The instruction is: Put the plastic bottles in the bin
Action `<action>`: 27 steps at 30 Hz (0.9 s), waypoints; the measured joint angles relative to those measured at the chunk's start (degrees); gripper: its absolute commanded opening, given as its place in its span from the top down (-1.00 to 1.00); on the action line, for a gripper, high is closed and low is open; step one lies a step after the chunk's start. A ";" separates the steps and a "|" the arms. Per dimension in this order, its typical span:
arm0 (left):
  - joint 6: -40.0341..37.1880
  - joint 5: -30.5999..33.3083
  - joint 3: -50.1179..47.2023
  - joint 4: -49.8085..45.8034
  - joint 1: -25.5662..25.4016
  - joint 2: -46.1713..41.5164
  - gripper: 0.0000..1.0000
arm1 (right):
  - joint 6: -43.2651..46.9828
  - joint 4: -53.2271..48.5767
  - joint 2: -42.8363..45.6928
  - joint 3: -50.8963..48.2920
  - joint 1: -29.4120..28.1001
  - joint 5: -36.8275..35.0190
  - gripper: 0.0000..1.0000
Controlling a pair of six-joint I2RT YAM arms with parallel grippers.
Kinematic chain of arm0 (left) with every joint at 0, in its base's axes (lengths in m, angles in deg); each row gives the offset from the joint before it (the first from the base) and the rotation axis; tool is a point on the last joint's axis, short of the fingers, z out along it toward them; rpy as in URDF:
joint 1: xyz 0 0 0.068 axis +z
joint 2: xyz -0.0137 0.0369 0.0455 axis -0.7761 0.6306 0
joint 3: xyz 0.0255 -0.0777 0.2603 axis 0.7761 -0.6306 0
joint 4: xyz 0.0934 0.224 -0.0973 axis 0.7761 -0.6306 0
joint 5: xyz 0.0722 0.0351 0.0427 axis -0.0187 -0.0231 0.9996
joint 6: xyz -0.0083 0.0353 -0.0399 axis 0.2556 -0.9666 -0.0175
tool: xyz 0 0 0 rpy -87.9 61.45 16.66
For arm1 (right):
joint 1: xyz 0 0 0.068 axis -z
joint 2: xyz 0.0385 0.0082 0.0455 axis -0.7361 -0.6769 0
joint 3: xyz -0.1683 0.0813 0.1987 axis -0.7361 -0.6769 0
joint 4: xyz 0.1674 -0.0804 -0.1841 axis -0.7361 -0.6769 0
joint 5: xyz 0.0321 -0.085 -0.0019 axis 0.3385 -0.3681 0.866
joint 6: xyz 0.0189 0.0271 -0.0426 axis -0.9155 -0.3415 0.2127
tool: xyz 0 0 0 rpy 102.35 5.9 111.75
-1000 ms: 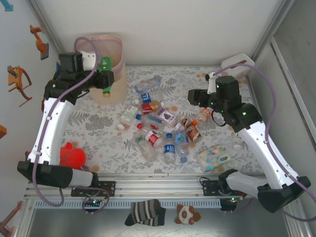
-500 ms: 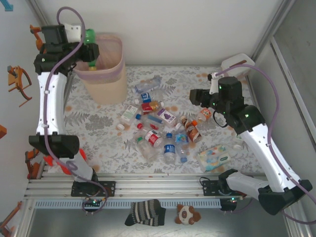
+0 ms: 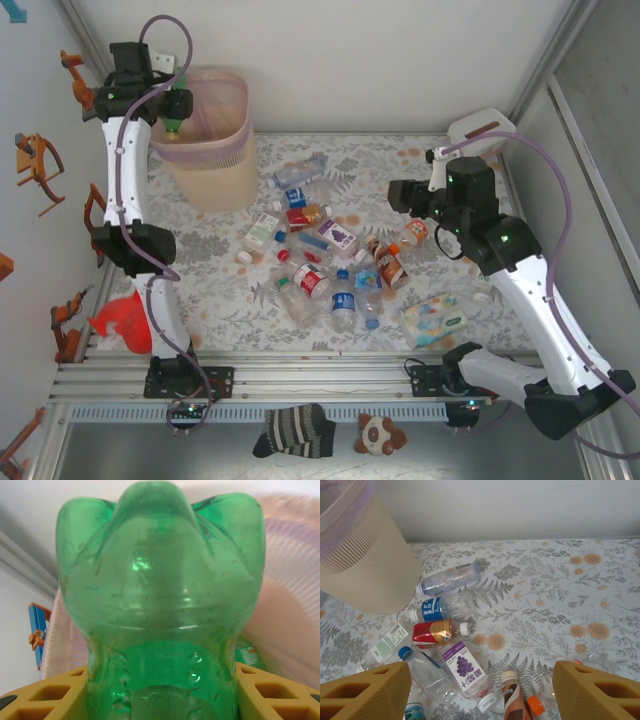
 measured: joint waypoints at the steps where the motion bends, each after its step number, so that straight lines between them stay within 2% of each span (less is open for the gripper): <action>1: -0.04 0.26 -0.42 0.04 0.22 0.50 -0.07 | 0.00 0.00 -0.02 0.00 0.04 -0.02 -0.47; 17: 1.77 0.35 -4.94 0.52 0.61 8.31 -0.06 | 0.02 -0.02 -0.57 0.02 0.22 -1.11 -0.48; 27: 3.19 -0.31 -6.88 0.22 0.61 11.50 -0.19 | 0.02 0.00 -0.55 0.00 0.31 -1.29 -0.48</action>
